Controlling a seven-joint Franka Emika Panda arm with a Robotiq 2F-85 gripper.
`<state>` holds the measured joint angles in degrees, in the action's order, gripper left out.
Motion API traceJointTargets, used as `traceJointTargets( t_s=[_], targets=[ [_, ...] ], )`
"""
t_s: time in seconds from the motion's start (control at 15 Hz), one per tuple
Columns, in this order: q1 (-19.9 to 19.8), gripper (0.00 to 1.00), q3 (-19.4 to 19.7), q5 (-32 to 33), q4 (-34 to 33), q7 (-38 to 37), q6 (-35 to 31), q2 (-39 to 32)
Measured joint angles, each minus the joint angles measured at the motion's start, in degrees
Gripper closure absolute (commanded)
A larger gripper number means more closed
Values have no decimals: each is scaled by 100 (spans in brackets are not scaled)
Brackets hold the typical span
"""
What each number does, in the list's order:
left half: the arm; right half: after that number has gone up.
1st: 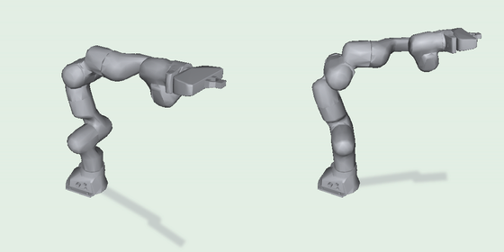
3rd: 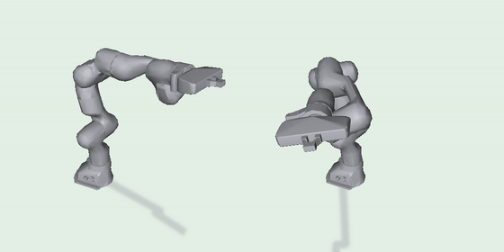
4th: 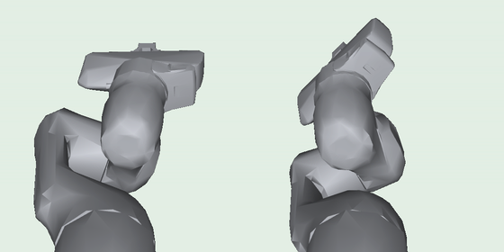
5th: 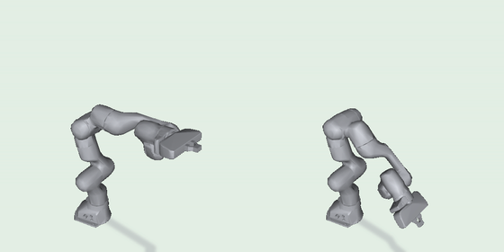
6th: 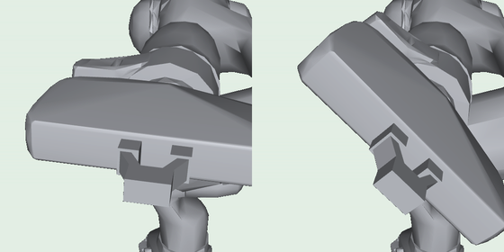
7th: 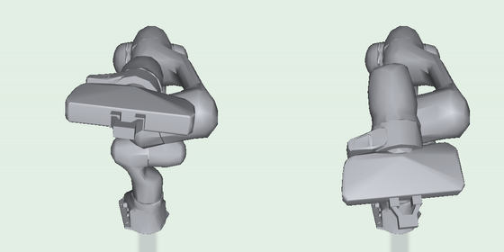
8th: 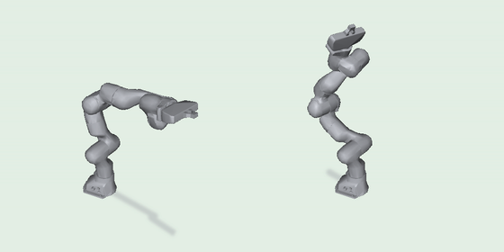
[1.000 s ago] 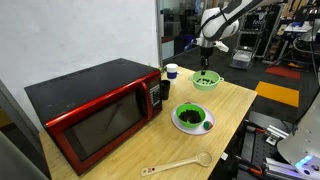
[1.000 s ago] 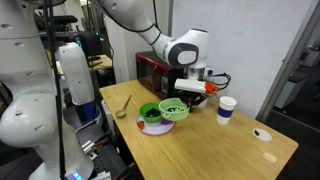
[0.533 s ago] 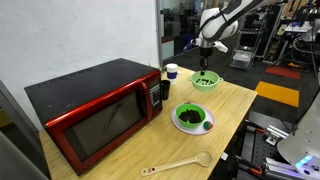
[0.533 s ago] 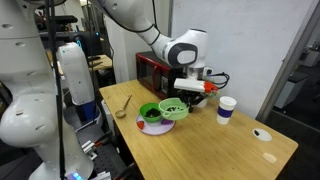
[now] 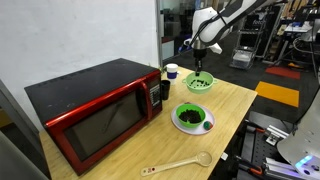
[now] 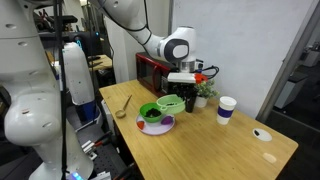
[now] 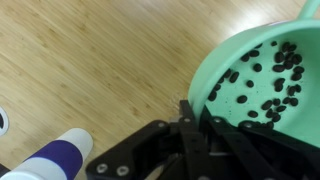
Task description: Pour the contents in the green pot into the green bowl
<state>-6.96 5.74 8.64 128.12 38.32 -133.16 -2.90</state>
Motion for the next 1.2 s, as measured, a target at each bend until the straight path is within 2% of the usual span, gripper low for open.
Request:
traceJointTargets(
  t_s=[0.4, 0.67, 1.0, 1.2],
  targets=[
    [282, 98, -134, 976, 13, -802, -51, 200],
    [444, 98, -273, 1658, 185, -1081, -192, 427],
    [644, 98, -458, 2035, 603, -1144, -251, 793],
    [695, 98, -557, 2387, 843, -1452, -280, 988]
  ],
)
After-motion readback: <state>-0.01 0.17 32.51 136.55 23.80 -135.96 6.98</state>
